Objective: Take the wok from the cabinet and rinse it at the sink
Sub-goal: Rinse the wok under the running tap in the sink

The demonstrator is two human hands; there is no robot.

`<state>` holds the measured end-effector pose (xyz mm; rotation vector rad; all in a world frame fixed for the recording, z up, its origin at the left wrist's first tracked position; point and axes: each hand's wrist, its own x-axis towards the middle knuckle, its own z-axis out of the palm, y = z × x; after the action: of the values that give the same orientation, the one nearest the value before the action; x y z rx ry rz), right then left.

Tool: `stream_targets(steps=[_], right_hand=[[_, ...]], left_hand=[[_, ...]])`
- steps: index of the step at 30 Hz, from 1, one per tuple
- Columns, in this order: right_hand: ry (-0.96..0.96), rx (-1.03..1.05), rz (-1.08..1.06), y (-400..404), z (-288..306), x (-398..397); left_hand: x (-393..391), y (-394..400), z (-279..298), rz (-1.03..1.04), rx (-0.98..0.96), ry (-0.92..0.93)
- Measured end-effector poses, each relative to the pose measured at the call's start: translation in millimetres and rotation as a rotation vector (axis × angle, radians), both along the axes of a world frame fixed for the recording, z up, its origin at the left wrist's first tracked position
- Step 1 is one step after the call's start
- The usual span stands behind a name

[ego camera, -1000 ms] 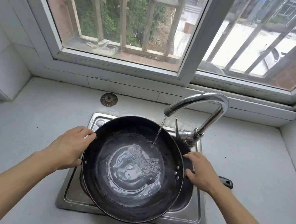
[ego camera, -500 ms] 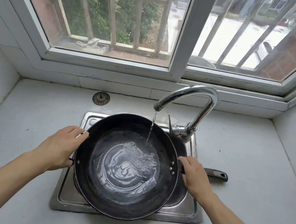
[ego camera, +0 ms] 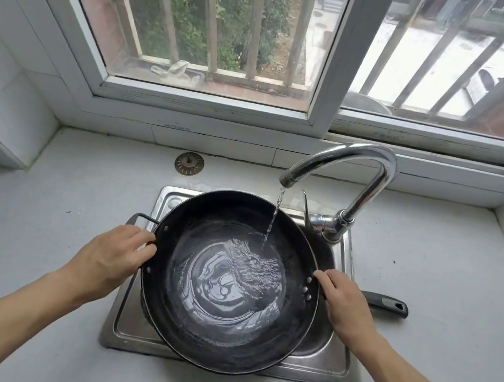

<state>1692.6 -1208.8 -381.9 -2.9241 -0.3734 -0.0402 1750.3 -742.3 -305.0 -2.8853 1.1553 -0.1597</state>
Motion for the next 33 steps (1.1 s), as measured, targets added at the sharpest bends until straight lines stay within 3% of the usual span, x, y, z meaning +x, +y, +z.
stream_targets(steps=[12, 22, 33], right_hand=[[-0.076, 0.032, 0.1, -7.2, 17.1, 1.1], [-0.149, 0.07, 0.151, -17.8, 50.5, 4.3], [-0.242, -0.093, 0.171, -25.1, 86.0, -5.0]], left_hand=[[-3.4, 3.4, -0.8, -0.182, 0.047, -0.097], [2.8, 6.0, 25.6, -0.167, -0.004, -0.045], [1.4, 5.8, 25.0, -0.19, -0.005, -0.136]])
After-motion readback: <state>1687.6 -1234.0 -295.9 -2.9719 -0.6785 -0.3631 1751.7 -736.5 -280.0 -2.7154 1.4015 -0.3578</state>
